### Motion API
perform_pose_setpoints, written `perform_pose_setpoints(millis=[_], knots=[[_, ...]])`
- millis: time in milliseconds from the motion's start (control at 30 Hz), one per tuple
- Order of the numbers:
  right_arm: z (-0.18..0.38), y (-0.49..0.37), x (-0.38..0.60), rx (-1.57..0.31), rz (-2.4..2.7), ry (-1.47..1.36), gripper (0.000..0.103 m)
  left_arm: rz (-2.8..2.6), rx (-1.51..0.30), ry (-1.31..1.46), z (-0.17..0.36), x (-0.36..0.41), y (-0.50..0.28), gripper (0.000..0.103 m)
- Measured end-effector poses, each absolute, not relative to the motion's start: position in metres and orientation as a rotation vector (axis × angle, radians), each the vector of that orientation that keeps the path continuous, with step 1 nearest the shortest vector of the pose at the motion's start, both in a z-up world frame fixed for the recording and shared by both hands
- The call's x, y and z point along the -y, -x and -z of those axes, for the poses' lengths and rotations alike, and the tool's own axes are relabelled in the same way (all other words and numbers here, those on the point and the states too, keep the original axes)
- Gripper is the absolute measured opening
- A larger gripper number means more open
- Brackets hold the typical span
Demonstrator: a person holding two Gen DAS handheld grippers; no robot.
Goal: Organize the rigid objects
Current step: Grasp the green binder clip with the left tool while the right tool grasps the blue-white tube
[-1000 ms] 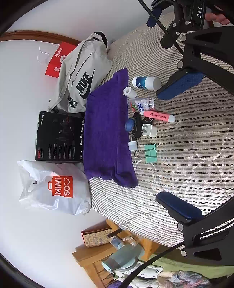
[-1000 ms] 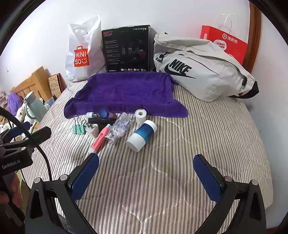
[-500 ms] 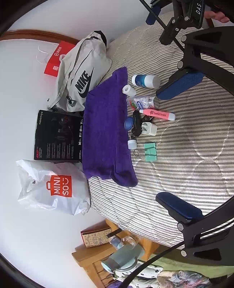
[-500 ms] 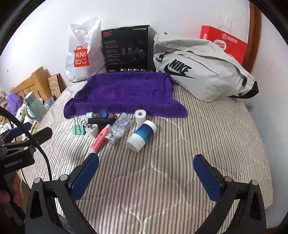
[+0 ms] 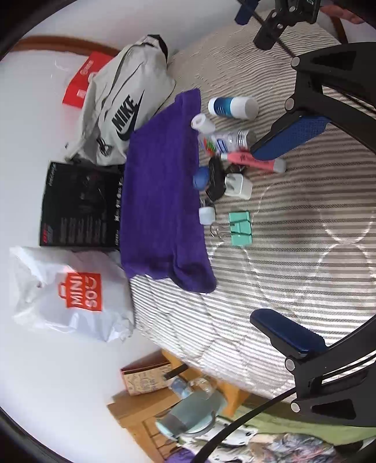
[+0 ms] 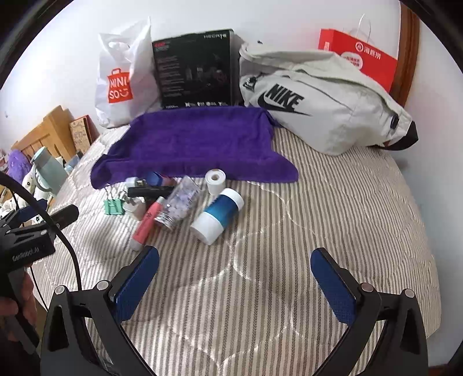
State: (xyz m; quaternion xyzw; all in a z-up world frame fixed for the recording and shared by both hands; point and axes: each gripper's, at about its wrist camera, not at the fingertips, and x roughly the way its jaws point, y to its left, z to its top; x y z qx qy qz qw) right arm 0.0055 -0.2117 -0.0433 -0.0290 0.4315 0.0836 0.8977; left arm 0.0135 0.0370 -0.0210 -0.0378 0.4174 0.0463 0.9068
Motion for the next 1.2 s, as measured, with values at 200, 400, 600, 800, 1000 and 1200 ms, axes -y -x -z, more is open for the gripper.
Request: perform_pose_setpoints(millis=[200, 400, 600, 800, 1000, 1200], knots=[[0.062, -0.019, 0.218, -0.936, -0.164, 0.05, 0.103, -0.114, -0.917, 0.114, 0.056, -0.05, -0.041, 0.102], [0.081, -0.034, 0.22, -0.979, -0.156, 0.057, 0.103, -0.114, -0.949, 0.159, 0.082, -0.054, -0.065, 0.098], [0.089, -0.051, 0.219, -1.008, -0.175, 0.054, 0.103, -0.127, -0.982, 0.161, 0.1, -0.051, -0.081, 0.09], [0.096, -0.069, 0.219, -1.017, -0.204, -0.003, 0.103, -0.152, -0.988, 0.11, 0.107, -0.045, -0.087, 0.073], [0.103, -0.089, 0.212, -1.03, -0.202, -0.04, 0.102, -0.109, -0.976, 0.068, 0.103, -0.034, -0.085, 0.04], [0.117, -0.109, 0.19, -1.056, -0.205, -0.026, 0.098, -0.108, -0.964, 0.049, 0.103, -0.031, -0.085, 0.041]])
